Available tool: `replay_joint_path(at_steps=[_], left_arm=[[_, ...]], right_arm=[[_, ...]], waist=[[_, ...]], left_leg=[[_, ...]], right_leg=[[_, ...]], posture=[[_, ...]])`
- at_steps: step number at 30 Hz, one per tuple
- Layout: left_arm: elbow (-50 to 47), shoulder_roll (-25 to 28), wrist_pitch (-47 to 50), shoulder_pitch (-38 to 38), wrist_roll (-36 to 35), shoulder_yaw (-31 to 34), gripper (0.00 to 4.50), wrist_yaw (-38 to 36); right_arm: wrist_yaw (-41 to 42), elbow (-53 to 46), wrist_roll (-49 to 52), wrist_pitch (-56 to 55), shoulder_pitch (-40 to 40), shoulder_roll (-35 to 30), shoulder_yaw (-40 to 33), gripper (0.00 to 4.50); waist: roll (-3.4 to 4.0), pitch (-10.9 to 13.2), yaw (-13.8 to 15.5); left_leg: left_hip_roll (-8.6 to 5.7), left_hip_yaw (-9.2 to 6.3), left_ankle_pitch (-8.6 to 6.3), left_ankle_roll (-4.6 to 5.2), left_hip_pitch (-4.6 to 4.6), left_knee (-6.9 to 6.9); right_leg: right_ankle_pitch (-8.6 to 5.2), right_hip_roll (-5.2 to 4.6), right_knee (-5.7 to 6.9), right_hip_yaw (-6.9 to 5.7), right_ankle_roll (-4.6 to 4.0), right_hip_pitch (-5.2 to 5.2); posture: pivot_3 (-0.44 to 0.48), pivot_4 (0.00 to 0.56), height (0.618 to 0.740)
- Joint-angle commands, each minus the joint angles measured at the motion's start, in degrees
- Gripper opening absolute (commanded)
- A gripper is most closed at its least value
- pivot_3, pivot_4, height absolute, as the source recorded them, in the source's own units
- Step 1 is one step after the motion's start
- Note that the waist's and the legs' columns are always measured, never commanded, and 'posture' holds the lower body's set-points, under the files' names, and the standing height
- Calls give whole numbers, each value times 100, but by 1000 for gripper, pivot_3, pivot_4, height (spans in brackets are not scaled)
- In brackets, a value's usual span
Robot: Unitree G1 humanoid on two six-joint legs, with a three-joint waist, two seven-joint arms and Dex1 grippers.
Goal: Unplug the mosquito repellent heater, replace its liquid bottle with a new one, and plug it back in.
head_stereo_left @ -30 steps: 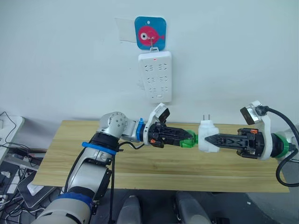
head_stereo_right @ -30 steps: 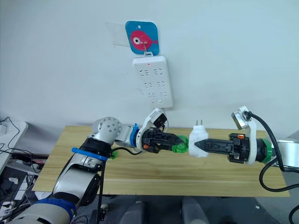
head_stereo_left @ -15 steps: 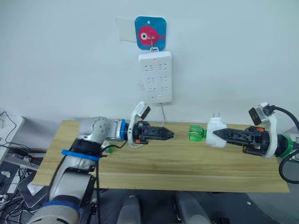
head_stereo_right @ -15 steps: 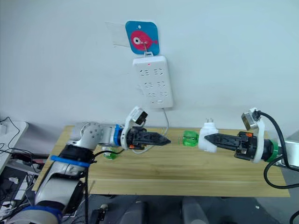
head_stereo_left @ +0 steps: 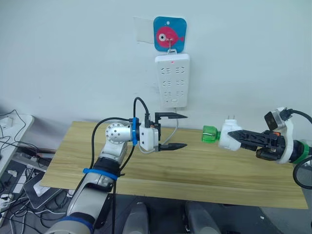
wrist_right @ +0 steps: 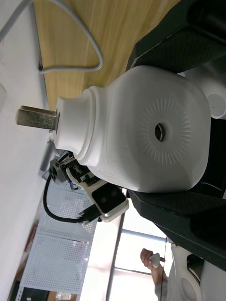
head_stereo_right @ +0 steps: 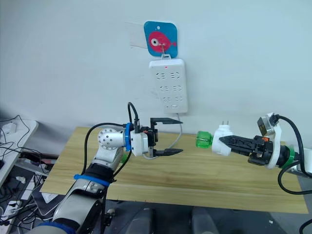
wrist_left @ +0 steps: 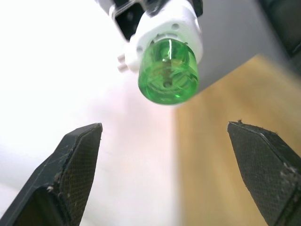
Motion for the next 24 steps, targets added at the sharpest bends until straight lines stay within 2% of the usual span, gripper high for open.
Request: replay_joint_path(at_steps=[1,8,21,24], left_arm=[[632,-119,-1137,-365,232,-86,4459,462],[1296,-199,-1868,-730,686,-452,4459,1213],[1622,-82,-2347,-1075,1372,-844,4459,2459],[1629,-1,-2499,-1114,1489,-984,3870,2695]], right_arm=[[77,-162,146,60,-158,67,-202,3022],[42,-365,146,91,-263,262,-148,3022],[-13,-604,146,33,-285,393,-85,3022],[-30,-606,146,22,-304,419,-73,3022]], waist=[[-1,0,-9],[0,0,-27],[0,0,-51],[0,0,-75]], left_leg=[[-1,0,0,0,0,0],[1,-2,-1,2,2,-2],[1,-5,0,1,1,-1],[1,-6,0,1,2,-1]], right_leg=[[0,-1,-2,0,0,0],[0,1,4,-2,0,0],[0,1,5,-5,1,0],[0,1,6,-4,1,0]], posture=[[-46,165,740],[-62,163,740],[-68,166,740],[-69,167,740]])
